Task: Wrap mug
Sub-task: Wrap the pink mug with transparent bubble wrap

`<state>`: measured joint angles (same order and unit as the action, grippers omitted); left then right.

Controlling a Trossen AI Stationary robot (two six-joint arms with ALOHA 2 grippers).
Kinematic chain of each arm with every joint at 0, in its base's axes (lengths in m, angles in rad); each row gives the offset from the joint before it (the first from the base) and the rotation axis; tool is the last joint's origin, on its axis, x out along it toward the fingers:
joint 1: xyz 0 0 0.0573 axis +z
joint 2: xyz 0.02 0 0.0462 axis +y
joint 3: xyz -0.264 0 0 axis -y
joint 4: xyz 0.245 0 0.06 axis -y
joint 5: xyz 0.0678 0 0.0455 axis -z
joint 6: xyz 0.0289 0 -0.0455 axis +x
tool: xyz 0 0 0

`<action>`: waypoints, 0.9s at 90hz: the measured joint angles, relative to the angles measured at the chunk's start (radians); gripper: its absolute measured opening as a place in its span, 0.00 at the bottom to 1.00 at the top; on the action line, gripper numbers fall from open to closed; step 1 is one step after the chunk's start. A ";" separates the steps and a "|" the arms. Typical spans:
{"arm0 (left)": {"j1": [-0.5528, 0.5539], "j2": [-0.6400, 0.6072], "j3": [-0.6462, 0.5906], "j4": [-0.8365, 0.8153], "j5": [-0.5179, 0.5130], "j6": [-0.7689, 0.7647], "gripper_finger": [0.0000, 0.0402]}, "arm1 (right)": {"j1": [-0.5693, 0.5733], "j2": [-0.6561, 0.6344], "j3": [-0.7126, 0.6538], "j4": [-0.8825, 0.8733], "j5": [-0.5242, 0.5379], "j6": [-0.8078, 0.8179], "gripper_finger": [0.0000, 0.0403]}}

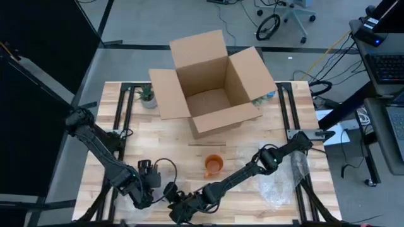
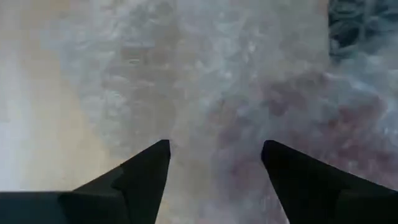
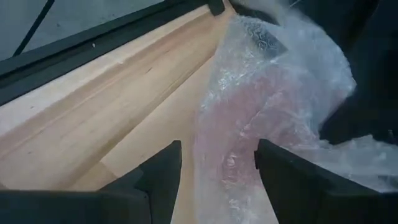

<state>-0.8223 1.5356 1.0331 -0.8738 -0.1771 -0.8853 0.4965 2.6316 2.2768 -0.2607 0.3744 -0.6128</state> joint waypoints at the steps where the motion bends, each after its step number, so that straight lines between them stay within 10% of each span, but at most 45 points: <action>1: 0.000 0.000 -0.010 0.016 -0.001 -0.001 0.63 | 0.000 0.000 0.000 0.000 0.000 0.000 0.48; 59: 0.016 0.060 -0.149 0.218 -0.015 0.021 0.63 | 0.059 -0.013 0.001 0.030 0.328 -0.317 0.48; 81: 0.018 0.062 -0.151 0.287 -0.013 0.080 0.63 | 0.018 -0.013 0.002 0.096 0.185 -0.355 0.48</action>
<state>-0.8043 1.5974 0.8825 -0.5866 -0.1901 -0.8051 0.5149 2.6186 2.2784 -0.1647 0.5597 -0.9683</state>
